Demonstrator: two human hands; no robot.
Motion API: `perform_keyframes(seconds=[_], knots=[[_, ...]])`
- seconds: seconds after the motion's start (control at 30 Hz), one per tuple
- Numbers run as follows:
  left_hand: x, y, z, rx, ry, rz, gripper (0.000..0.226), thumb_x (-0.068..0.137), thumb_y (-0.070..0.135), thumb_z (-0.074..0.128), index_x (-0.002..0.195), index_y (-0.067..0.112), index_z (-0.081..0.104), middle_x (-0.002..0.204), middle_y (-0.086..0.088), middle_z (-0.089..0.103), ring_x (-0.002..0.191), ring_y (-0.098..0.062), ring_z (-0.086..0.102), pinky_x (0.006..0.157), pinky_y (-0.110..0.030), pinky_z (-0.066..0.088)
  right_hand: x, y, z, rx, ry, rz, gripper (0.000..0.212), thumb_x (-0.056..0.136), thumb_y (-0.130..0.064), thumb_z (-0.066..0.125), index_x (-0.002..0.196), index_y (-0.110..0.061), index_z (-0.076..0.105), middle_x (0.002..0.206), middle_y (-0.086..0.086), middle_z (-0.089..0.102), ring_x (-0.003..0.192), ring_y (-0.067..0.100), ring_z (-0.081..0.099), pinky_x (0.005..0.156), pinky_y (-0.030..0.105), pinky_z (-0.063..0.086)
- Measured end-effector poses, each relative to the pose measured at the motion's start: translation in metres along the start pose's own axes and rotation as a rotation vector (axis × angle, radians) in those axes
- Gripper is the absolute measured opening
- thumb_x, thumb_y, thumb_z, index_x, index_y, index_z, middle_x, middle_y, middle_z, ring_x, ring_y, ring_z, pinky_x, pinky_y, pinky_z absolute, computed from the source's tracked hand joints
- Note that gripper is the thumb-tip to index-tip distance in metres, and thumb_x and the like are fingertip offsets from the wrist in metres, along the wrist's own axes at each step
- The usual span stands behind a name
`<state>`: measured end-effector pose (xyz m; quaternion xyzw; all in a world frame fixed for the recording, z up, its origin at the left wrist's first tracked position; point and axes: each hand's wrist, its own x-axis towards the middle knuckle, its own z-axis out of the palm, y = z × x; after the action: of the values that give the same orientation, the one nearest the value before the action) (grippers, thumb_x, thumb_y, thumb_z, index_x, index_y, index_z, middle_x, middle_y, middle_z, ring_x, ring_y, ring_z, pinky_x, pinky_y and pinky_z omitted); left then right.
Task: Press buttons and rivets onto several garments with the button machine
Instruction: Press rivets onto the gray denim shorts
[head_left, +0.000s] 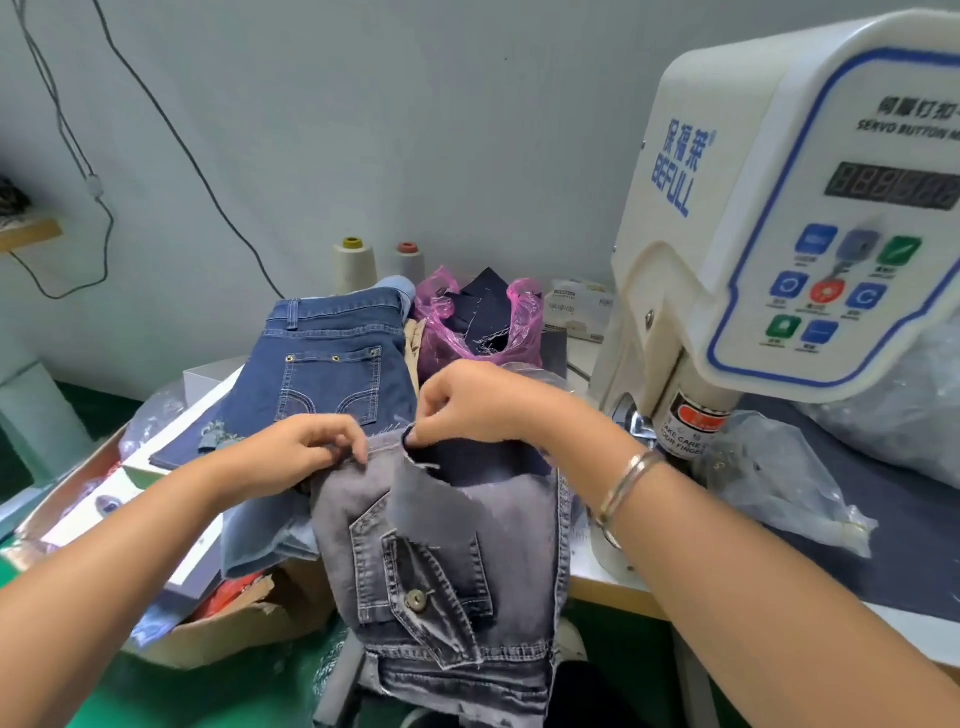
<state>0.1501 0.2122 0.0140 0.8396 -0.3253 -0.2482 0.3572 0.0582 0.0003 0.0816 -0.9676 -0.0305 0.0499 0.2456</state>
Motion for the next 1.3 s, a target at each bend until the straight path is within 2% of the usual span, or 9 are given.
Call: perform_keyframes(seconds=[0.17,0.27,0.37,0.57,0.8,0.9,1.07,1.2,1.3], knots=[[0.014,0.012,0.004,-0.134,-0.082,-0.251,0.028,0.091,0.02,0.059,0.068,0.015,0.074,0.084,-0.01,0.068,0.075,-0.022,0.059,0.074,-0.029,0.045,0.028,0.011,0.003,-0.197,-0.264,0.123,0.026,0.084,-0.041,0.067,0.078,-0.016,0.063,0.072,-0.003,0.053,0.071,0.015,0.048,0.054,0.02,0.036],[0.018,0.019,0.005,-0.07,-0.093,-0.227,0.075,0.067,0.088,0.044,0.074,0.02,0.076,0.088,-0.01,0.069,0.08,-0.02,0.059,0.085,-0.032,0.043,0.037,0.018,0.009,-0.144,-0.252,0.192,0.034,0.083,-0.04,0.067,0.082,-0.006,0.063,0.076,0.004,0.053,0.067,0.02,0.045,0.056,0.029,0.035],[0.024,0.026,0.01,0.222,-0.06,-0.218,0.09,0.044,0.102,0.035,0.063,0.017,0.058,0.067,0.0,0.052,0.063,-0.017,0.047,0.066,-0.029,0.036,0.044,0.012,0.014,-0.152,-0.228,0.164,0.033,0.083,-0.039,0.067,0.086,-0.007,0.066,0.07,0.0,0.053,0.062,0.017,0.046,0.053,0.028,0.035],[0.032,0.038,0.009,0.304,-0.09,-0.286,0.071,0.059,0.091,0.047,0.061,0.021,0.051,0.063,0.003,0.047,0.059,-0.016,0.043,0.062,-0.029,0.031,0.05,0.012,0.024,-0.149,-0.298,0.091,0.025,0.09,-0.031,0.059,0.098,-0.009,0.068,0.093,0.002,0.063,0.082,0.017,0.051,0.067,0.025,0.038],[0.035,0.044,0.012,0.41,-0.066,-0.321,0.04,0.071,0.053,0.06,0.061,0.018,0.044,0.06,0.002,0.04,0.056,-0.016,0.039,0.055,-0.03,0.028,0.029,0.023,0.014,0.242,-0.346,0.098,0.006,0.085,-0.023,0.069,0.081,-0.023,0.065,0.073,-0.008,0.062,0.065,0.004,0.056,0.064,0.018,0.047],[0.037,0.045,0.014,0.42,-0.05,-0.332,0.026,0.061,0.038,0.058,0.057,0.018,0.042,0.054,0.003,0.039,0.052,-0.017,0.035,0.052,-0.028,0.025,0.02,0.024,0.003,0.025,-0.44,0.106,0.014,0.086,-0.021,0.066,0.099,-0.018,0.062,0.083,-0.007,0.063,0.071,0.008,0.059,0.062,0.021,0.049],[0.038,0.047,0.013,0.496,-0.046,-0.34,0.022,0.068,0.017,0.05,0.056,0.017,0.032,0.054,-0.001,0.033,0.05,-0.017,0.025,0.038,-0.022,0.018,0.008,0.038,-0.023,-0.182,-0.191,0.235,0.022,0.092,-0.018,0.053,0.071,-0.012,0.053,0.066,0.003,0.059,0.051,0.013,0.054,0.047,0.02,0.04],[0.04,0.045,0.012,0.409,0.011,-0.365,0.016,0.058,0.027,0.047,0.056,0.017,0.036,0.054,-0.001,0.036,0.049,-0.018,0.027,0.048,-0.027,0.019,-0.001,0.054,-0.015,-0.432,-0.018,0.298,0.021,0.091,-0.027,0.053,0.079,-0.011,0.057,0.091,0.008,0.051,0.093,0.028,0.044,0.077,0.033,0.039],[0.041,0.042,0.011,0.273,-0.038,-0.358,0.039,0.085,0.034,0.054,0.051,0.022,0.037,0.055,0.002,0.036,0.05,-0.017,0.029,0.053,-0.029,0.026,-0.002,0.062,-0.005,-0.446,0.011,0.352,0.027,0.09,-0.036,0.052,0.096,-0.014,0.065,0.106,0.007,0.049,0.112,0.028,0.034,0.091,0.043,0.028]])
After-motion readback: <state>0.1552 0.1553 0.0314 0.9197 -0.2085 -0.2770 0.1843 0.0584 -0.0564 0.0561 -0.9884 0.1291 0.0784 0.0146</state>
